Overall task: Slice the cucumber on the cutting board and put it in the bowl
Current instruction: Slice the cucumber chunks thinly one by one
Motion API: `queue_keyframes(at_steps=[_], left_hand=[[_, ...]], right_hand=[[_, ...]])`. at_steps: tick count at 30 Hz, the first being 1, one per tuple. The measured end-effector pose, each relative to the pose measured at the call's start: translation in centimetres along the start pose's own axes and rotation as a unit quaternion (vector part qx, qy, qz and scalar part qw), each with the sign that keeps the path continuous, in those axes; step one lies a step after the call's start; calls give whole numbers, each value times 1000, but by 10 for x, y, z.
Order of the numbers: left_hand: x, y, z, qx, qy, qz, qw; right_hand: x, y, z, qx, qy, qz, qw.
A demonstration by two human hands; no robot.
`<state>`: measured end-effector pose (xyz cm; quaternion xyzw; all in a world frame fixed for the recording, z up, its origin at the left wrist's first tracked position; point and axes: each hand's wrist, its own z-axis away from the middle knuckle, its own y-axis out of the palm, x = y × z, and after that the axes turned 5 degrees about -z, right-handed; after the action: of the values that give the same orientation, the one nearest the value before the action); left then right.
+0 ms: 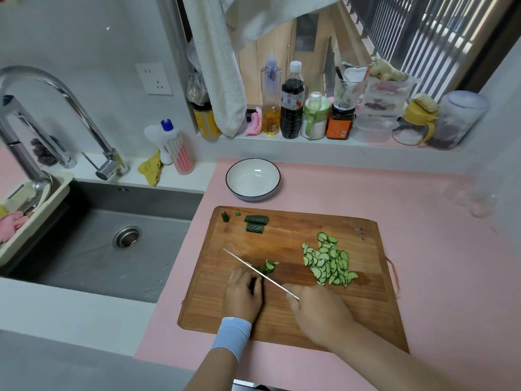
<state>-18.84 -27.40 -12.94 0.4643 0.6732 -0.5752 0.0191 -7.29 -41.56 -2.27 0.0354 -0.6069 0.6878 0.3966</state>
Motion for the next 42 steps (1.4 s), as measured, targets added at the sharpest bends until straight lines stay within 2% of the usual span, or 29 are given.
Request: queue_keyframes(at_steps=[18,34,42], left_hand=[[0,0,1,-2,17,7,1000],[-1,-2,2,-2,0,-2,1000],[0,-2,2,-10,5,10,1000]], right_hand=[[3,7,-15,30,34,-32,998],[2,0,4,13,11,10,1000],[9,6,-11,38,37,-28,998]])
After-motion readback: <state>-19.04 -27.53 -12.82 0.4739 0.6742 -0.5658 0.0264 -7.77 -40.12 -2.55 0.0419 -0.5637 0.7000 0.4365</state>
